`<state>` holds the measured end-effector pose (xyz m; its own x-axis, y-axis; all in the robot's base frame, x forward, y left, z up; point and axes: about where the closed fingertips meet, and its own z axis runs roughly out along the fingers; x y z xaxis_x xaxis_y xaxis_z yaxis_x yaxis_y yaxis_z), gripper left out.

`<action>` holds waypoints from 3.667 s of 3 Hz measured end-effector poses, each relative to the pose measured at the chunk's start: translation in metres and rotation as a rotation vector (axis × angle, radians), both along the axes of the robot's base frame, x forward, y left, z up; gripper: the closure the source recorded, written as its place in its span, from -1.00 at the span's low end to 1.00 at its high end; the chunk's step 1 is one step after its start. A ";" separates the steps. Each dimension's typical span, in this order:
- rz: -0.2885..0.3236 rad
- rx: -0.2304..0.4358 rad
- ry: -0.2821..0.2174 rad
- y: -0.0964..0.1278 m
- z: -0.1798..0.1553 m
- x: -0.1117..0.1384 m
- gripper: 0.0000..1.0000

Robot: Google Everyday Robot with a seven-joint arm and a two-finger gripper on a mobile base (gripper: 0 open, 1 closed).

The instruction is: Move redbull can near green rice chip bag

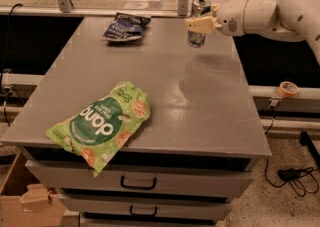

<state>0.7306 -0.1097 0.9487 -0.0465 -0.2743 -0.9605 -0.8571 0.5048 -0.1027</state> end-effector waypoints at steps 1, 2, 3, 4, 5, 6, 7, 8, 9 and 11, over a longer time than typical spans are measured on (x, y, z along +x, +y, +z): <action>0.067 -0.015 0.022 0.015 -0.008 -0.014 1.00; 0.152 -0.024 0.049 0.039 -0.018 -0.043 1.00; 0.209 -0.016 0.065 0.058 -0.022 -0.074 1.00; 0.269 -0.004 0.094 0.079 -0.033 -0.106 1.00; 0.312 0.032 0.138 0.092 -0.042 -0.134 1.00; 0.376 0.082 0.163 0.113 -0.041 -0.155 1.00; 0.433 0.095 0.190 0.130 -0.050 -0.173 0.51; 0.441 0.096 0.194 0.131 -0.055 -0.178 0.05; 0.434 0.089 0.190 0.128 -0.062 -0.179 -0.42; 0.420 0.083 0.173 0.118 -0.066 -0.175 -1.00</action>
Offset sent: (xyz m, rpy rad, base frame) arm -0.0800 0.0585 -0.0304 -0.0367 0.0832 0.2419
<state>0.5553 0.0088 0.8824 -0.1091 -0.2261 -0.9680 -0.9902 0.1101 0.0859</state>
